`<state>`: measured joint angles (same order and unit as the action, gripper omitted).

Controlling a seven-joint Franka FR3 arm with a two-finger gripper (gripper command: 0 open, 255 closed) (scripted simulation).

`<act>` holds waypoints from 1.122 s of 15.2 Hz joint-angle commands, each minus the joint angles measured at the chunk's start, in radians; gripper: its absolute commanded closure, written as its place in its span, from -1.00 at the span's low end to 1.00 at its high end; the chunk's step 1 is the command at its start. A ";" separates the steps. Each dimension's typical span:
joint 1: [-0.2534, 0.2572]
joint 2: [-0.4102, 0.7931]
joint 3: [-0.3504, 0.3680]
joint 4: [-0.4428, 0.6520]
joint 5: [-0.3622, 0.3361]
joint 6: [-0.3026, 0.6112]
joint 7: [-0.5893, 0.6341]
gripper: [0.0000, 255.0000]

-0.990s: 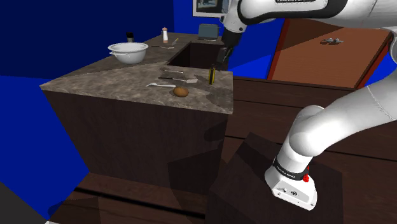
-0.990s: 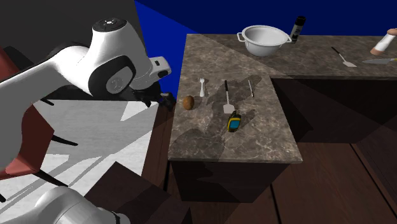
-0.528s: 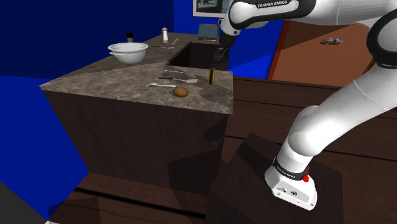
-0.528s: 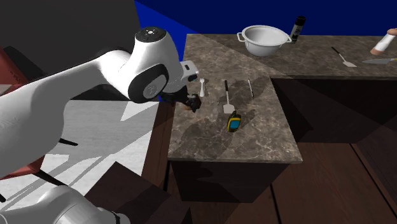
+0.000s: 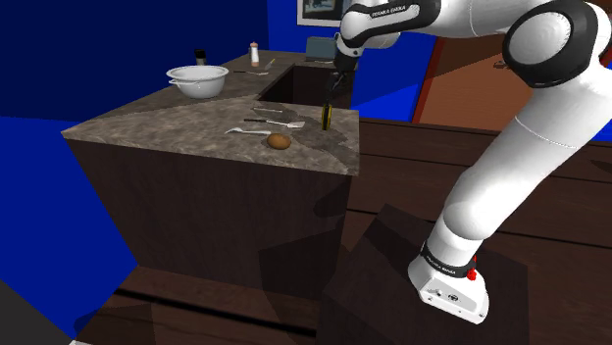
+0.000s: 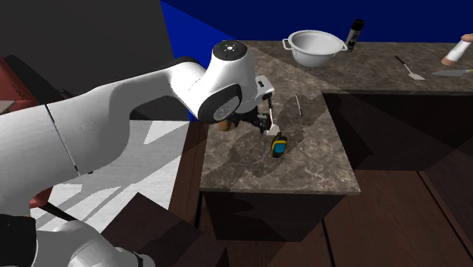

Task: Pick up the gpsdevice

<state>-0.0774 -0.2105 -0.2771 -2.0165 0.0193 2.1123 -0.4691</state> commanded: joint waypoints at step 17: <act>-0.057 0.327 -0.090 0.195 0.196 0.147 -0.192 -1.00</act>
<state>-0.1343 0.1162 -0.3668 -1.8149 0.2142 2.2519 -0.6589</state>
